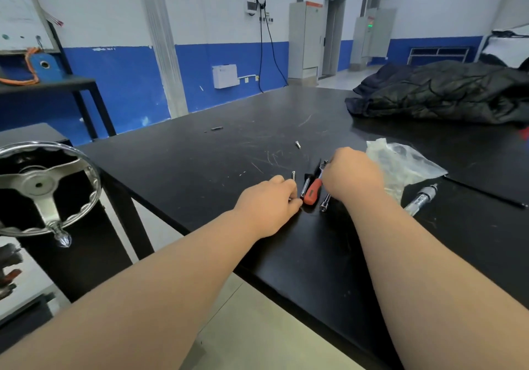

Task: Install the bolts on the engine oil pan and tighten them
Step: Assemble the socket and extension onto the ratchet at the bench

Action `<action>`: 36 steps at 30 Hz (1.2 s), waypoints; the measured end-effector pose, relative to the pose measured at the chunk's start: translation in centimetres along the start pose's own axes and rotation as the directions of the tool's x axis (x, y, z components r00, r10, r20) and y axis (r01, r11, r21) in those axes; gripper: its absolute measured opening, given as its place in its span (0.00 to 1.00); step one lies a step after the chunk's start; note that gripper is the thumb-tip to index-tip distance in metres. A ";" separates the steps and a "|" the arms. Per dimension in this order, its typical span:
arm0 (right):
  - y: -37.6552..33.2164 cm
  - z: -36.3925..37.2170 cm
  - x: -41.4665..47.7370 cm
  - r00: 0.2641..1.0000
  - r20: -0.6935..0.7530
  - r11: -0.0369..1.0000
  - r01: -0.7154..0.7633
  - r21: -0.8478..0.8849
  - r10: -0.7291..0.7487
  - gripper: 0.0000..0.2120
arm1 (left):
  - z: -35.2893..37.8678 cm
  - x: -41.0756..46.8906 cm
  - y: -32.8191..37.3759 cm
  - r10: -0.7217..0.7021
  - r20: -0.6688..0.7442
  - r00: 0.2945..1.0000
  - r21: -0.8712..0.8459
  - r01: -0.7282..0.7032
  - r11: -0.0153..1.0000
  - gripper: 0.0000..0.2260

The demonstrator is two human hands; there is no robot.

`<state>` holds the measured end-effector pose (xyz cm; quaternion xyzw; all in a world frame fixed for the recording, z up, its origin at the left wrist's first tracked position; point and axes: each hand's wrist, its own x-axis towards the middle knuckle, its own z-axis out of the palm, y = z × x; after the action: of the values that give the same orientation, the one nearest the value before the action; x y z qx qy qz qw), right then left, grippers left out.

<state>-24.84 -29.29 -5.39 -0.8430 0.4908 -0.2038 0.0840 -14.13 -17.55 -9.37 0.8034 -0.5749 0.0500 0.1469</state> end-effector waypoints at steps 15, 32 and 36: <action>0.7 0.9 1.8 0.991 -0.083 0.973 0.089 -0.213 -0.109 0.21 | 1.4 2.5 -0.8 -0.270 -0.053 0.961 -0.111 0.264 0.958 0.11; 1.7 -5.8 2.9 0.928 0.359 0.250 -0.325 0.912 -0.104 0.11 | -1.1 4.7 2.6 -0.465 -0.137 0.875 -0.230 0.428 0.874 0.15; 1.8 -6.5 3.1 0.893 0.430 -0.097 -0.444 0.891 -0.134 0.12 | -4.3 4.3 2.0 -0.548 -0.092 0.831 -0.798 0.268 0.540 0.13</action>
<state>-27.72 -32.51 0.68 -0.4612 0.2513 -0.3125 0.7915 -14.17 -20.77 -3.90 0.7584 -0.3011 -0.0963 0.5700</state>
